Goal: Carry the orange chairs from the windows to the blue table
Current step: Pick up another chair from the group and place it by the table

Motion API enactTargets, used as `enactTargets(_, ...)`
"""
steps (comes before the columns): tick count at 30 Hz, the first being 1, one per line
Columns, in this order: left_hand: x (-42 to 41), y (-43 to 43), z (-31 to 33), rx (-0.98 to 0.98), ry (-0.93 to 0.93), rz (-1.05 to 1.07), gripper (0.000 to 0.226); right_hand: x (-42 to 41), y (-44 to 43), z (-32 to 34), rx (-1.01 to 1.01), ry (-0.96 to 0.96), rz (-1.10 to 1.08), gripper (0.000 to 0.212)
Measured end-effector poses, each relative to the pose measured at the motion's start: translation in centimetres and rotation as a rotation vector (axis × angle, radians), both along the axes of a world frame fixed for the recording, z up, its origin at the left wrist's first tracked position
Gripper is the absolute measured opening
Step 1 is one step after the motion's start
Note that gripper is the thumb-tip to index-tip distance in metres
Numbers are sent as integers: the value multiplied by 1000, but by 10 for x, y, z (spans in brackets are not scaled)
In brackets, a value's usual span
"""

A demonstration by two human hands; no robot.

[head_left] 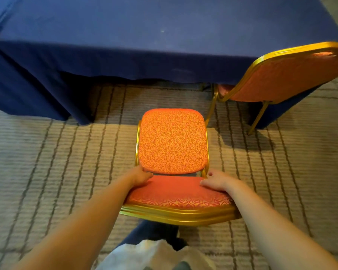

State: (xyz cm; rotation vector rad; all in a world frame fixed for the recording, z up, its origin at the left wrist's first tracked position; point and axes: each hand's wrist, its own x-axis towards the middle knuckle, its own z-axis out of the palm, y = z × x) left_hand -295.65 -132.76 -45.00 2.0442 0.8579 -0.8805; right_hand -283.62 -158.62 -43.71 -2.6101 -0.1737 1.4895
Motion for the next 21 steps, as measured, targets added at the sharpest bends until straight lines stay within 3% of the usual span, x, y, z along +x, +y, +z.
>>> enactTargets(9, 3, -6, -15, 150, 315, -187, 67, 7, -6, -31, -61, 127, 56, 60)
enactTargets(21, 18, 16, -20, -12, 496, -118, 78, 36, -9, -32, -194, 317, -81, 84)
